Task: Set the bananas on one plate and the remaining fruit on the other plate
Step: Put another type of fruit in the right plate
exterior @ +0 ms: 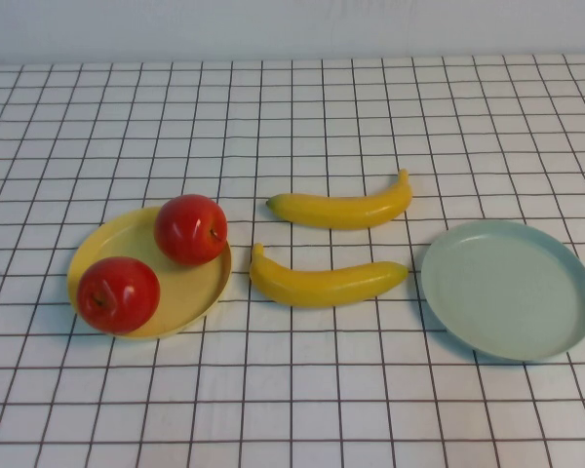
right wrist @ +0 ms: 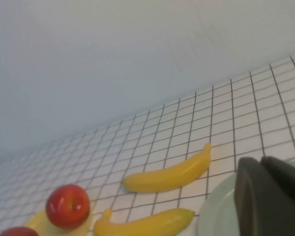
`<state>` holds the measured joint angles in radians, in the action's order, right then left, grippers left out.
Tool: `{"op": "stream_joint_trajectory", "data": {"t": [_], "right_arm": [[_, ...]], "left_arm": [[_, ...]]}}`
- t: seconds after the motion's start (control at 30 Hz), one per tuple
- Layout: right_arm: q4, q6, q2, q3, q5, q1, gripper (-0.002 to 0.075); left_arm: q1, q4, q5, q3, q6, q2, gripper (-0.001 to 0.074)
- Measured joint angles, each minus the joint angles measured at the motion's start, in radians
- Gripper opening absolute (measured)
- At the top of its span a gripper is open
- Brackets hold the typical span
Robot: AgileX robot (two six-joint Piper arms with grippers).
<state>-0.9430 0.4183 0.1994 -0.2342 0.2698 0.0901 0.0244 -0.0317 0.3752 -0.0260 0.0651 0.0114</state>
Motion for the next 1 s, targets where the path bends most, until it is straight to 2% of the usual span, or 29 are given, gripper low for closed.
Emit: {"op": "stream_joint_trajectory", "data": {"t": [0.13,0.3,0.6,0.77,1.0], "right_arm": [[0.004,0.214,0.210,-0.158,0.032,0.000,-0.0016],[0.004,0.384,0.471,-0.348,0.083,0.000,-0.0016],[0.015,0.511,0.869,-0.596,0.261,0.011,-0.0017],[0.138,0.506,1.011,-0.701,0.283,0.108,-0.0016],[0.456,0.366,1.199,-0.872,0.332,0.307,-0.0017]], "left_arm": [[0.000,0.000,0.000,0.000,0.000,0.000,0.0001],[0.000,0.000,0.000,0.000,0.000,0.000,0.0001],[0.000,0.000,0.000,0.000,0.000,0.000,0.0001],[0.000,0.000,0.000,0.000,0.000,0.000,0.0000],[0.000,0.000,0.000,0.000,0.000,0.000,0.0001]]}}
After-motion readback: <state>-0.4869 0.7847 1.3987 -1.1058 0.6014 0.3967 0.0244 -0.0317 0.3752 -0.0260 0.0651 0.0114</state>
